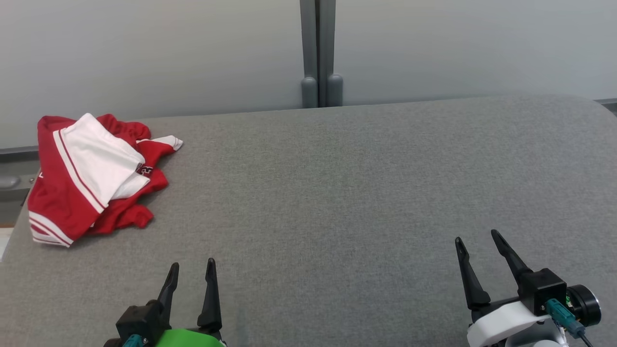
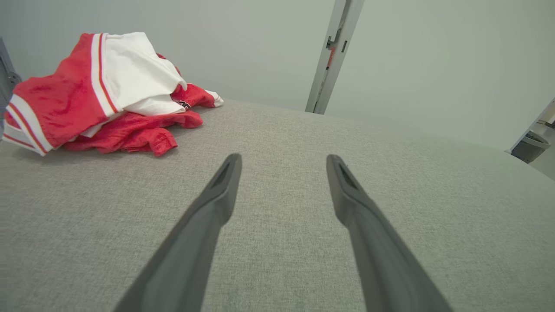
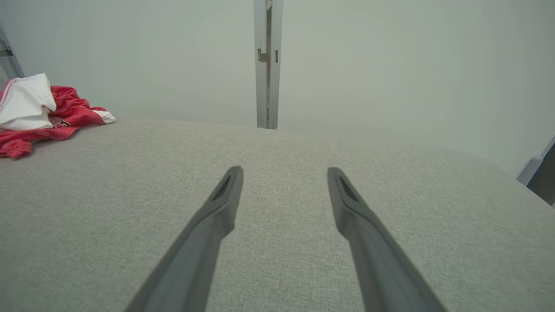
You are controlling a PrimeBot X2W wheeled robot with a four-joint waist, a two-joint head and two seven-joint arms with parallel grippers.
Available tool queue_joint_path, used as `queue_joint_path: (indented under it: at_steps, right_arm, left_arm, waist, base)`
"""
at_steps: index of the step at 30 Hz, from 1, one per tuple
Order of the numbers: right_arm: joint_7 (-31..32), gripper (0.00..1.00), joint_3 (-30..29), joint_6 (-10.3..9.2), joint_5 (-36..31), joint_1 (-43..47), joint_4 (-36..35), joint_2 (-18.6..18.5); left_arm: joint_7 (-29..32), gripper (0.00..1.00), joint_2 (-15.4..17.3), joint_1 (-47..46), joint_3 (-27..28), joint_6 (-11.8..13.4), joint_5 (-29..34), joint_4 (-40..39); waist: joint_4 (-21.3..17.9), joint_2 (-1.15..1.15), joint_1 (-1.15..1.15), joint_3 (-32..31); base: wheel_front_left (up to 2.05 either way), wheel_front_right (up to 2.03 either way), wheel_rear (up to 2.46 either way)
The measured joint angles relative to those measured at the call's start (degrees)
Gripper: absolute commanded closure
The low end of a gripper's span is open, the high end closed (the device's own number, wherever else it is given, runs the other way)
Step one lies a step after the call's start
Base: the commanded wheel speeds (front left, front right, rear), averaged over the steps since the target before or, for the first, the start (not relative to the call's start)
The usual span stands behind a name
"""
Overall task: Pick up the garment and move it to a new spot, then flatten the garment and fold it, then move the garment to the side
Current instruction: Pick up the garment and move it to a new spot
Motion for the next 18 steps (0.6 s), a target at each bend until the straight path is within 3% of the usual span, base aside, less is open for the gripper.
queue_joint_path:
  at_steps: [18]
  right_arm:
    - [0.0, 0.0, 0.9, 0.02, 1.3, -0.2, 0.1, 0.0]
  left_arm:
    - [0.0, 0.0, 0.1, -0.6, 1.0, -0.3, 0.9, 0.1]
  waist:
    - [14.4, 0.0, 0.0, 0.5]
  base:
    - [0.0, 0.0, 0.0]
